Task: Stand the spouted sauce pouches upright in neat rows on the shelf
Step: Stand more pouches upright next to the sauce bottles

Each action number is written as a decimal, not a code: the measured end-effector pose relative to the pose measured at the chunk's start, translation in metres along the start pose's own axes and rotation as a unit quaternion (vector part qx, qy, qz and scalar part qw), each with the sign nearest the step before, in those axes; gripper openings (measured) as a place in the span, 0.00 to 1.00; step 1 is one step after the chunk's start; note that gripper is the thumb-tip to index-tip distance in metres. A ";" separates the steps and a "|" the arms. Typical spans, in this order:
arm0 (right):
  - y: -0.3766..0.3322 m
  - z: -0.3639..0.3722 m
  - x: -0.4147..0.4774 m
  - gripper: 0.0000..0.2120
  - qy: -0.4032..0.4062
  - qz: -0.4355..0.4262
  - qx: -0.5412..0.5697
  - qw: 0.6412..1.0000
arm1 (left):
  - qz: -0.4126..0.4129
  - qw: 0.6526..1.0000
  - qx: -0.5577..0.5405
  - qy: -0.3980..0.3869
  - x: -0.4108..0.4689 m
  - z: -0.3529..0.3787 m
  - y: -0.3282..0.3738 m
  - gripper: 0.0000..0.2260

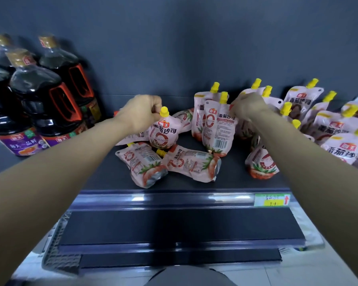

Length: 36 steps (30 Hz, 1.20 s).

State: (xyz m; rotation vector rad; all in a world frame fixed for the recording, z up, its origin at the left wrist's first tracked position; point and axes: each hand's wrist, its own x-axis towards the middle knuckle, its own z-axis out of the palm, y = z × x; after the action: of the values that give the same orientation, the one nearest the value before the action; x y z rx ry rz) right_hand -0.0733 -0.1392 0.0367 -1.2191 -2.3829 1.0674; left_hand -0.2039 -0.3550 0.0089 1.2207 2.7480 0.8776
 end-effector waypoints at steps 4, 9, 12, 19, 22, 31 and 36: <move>-0.009 -0.003 -0.008 0.18 0.015 -0.009 -0.100 0.995 | 0.001 1.000 0.000 -0.020 -0.001 0.003 0.000 0.02; -0.012 -0.007 -0.018 0.19 0.002 -0.003 -0.146 0.989 | -0.006 1.000 0.008 -0.009 -0.005 0.004 0.000 0.05; -0.009 -0.008 -0.016 0.19 -0.010 -0.019 -0.206 0.978 | -0.009 1.000 0.013 -0.012 -0.005 0.003 0.001 0.06; -0.006 -0.011 -0.010 0.15 0.005 -0.044 -0.190 0.981 | -0.019 1.000 0.018 0.000 -0.007 0.003 0.006 0.07; -0.006 -0.009 -0.009 0.10 0.093 -0.104 -0.151 0.979 | -0.026 0.999 0.025 0.012 -0.008 0.004 0.006 0.07; -0.029 0.041 -0.054 0.09 -0.088 -0.308 -0.180 0.930 | -0.095 0.993 -0.025 0.073 -0.015 -0.005 -0.007 0.18; -0.015 0.083 -0.050 0.20 -0.261 -0.232 -0.358 0.866 | -0.110 0.980 -0.087 0.142 -0.028 -0.029 -0.015 0.08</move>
State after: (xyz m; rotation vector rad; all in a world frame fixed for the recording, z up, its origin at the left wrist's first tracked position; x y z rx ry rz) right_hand -0.0952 -0.2249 -0.0054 -0.4367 -3.4300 0.3691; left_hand -0.2006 -0.3962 0.0197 0.7983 2.8625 1.3212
